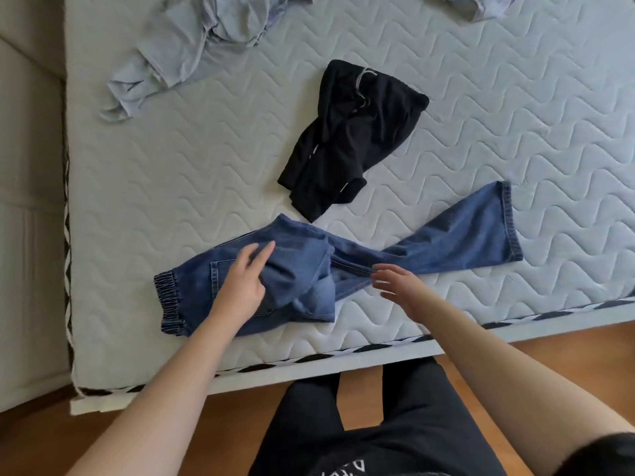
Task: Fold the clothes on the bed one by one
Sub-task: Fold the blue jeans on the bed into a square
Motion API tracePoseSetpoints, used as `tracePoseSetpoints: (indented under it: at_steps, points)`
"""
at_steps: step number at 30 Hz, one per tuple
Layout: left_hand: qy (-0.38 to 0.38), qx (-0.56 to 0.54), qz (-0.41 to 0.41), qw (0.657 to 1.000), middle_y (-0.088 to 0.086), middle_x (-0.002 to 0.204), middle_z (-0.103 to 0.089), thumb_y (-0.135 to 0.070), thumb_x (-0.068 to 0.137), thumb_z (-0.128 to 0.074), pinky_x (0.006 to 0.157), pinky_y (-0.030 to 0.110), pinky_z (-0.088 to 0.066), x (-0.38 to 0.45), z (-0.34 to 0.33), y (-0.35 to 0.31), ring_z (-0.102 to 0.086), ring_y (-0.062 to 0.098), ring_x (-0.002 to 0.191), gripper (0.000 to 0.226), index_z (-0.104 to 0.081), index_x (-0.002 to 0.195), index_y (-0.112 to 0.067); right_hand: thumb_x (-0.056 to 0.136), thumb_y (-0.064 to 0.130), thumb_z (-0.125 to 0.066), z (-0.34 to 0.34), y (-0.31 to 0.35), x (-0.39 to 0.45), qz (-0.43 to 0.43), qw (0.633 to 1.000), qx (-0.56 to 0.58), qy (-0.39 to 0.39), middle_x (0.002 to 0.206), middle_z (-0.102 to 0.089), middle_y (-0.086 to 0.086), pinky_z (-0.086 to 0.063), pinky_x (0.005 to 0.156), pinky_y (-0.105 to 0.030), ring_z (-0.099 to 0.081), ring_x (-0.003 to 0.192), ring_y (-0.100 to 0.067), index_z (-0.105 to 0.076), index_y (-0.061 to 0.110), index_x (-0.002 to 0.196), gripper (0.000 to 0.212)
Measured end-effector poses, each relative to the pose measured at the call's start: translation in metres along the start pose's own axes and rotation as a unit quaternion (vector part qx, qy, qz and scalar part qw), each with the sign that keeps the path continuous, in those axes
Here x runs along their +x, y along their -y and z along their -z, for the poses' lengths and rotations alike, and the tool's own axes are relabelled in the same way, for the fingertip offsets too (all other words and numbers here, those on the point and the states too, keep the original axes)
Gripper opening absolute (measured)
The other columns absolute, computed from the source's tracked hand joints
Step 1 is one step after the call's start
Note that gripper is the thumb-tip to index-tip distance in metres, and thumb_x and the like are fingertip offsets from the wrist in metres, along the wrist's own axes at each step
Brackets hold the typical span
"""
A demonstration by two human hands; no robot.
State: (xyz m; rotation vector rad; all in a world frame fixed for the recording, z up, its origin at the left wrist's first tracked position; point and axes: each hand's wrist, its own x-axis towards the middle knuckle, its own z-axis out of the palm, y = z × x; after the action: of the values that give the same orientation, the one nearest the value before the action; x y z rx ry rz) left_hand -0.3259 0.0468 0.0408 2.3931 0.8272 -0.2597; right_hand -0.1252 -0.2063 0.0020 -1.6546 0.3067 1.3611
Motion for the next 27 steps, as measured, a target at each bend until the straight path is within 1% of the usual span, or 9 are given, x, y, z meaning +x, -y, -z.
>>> tracePoseSetpoints:
  at_steps: [2,6,10,13,16,17,20,23,27]
  points:
    - [0.038,-0.017,-0.028,0.999,-0.002,0.145,-0.039,0.007,0.090,-0.047,0.103,0.035,-0.042,0.000,-0.011,-0.013,-0.047,0.019,0.124,0.063,-0.046,0.145,-0.024,0.097,0.015,-0.052,0.013,-0.012,0.006,-0.011,0.999,-0.016,-0.031,0.123,-0.065,-0.012,-0.043,0.103,-0.038,-0.062,0.110,-0.022,-0.063,0.016,0.118,0.024]
    - [0.098,-0.015,-0.044,0.994,-0.004,0.139,-0.045,-0.005,0.095,-0.046,0.102,0.028,-0.039,0.008,-0.046,-0.051,-0.047,0.017,0.122,0.050,-0.048,0.142,-0.022,0.094,0.017,-0.056,0.040,-0.024,0.015,-0.007,0.996,-0.024,-0.083,0.118,-0.068,-0.008,-0.040,0.103,-0.034,-0.062,0.108,-0.017,-0.064,0.019,0.113,0.021]
    - [0.155,0.004,-0.075,0.985,-0.003,0.143,-0.045,-0.012,0.097,-0.046,0.102,0.027,-0.037,0.027,-0.086,-0.098,-0.045,0.019,0.126,0.048,-0.046,0.144,-0.025,0.094,0.019,-0.054,0.081,-0.030,0.023,-0.004,0.991,-0.028,-0.128,0.118,-0.064,-0.006,-0.043,0.085,-0.030,-0.060,0.108,-0.017,-0.059,0.021,0.123,0.029]
    - [0.177,0.031,-0.108,0.978,-0.003,0.141,-0.047,-0.015,0.097,-0.047,0.103,0.028,-0.036,0.045,-0.113,-0.133,-0.046,0.018,0.126,0.049,-0.045,0.144,-0.024,0.096,0.019,-0.050,0.120,-0.037,0.033,-0.008,0.986,-0.037,-0.165,0.115,-0.063,-0.006,-0.050,0.092,-0.040,-0.061,0.104,-0.028,-0.056,0.023,0.125,0.030]
    - [0.205,0.037,-0.129,0.969,-0.002,0.141,-0.048,-0.014,0.094,-0.049,0.107,0.033,-0.037,0.066,-0.138,-0.165,-0.046,0.019,0.128,0.049,-0.047,0.143,-0.022,0.095,0.017,-0.051,0.165,-0.042,0.046,-0.022,0.977,-0.024,-0.212,0.118,-0.061,-0.006,-0.049,0.073,-0.029,-0.058,0.083,-0.018,-0.048,0.018,0.138,0.043]
    - [0.215,0.041,-0.134,0.967,-0.001,0.142,-0.048,-0.014,0.094,-0.050,0.108,0.035,-0.037,0.073,-0.147,-0.176,-0.046,0.020,0.129,0.049,-0.048,0.143,-0.021,0.095,0.017,-0.052,0.180,-0.043,0.051,-0.028,0.974,-0.018,-0.226,0.127,-0.057,-0.008,-0.049,0.074,-0.029,-0.058,0.088,-0.019,-0.043,0.018,0.143,0.049]
    - [0.234,0.058,-0.147,0.959,0.001,0.147,-0.046,-0.013,0.095,-0.049,0.111,0.034,-0.034,0.091,-0.170,-0.205,-0.045,0.020,0.132,0.050,-0.046,0.144,-0.019,0.092,0.013,-0.056,0.227,-0.044,0.065,-0.011,0.961,0.002,-0.276,0.144,-0.044,-0.010,-0.046,0.099,-0.039,-0.053,0.120,-0.029,-0.031,0.016,0.149,0.063]
    - [0.233,0.061,-0.161,0.957,0.000,0.146,-0.046,-0.014,0.096,-0.049,0.111,0.031,-0.032,0.102,-0.187,-0.229,-0.045,0.019,0.131,0.050,-0.045,0.145,-0.019,0.086,0.008,-0.059,0.269,-0.037,0.079,0.019,0.955,0.025,-0.295,0.133,-0.054,-0.008,-0.047,0.099,-0.041,-0.056,0.113,-0.028,-0.035,0.013,0.142,0.061]
    - [0.229,0.056,-0.171,0.957,-0.003,0.145,-0.047,-0.013,0.095,-0.049,0.109,0.027,-0.031,0.107,-0.205,-0.255,-0.044,0.016,0.131,0.050,-0.046,0.144,-0.019,0.086,0.018,-0.067,0.302,-0.021,0.102,-0.031,0.955,0.001,-0.296,0.107,-0.053,-0.008,-0.048,0.075,-0.036,-0.058,0.091,-0.027,-0.039,0.004,0.135,0.058]
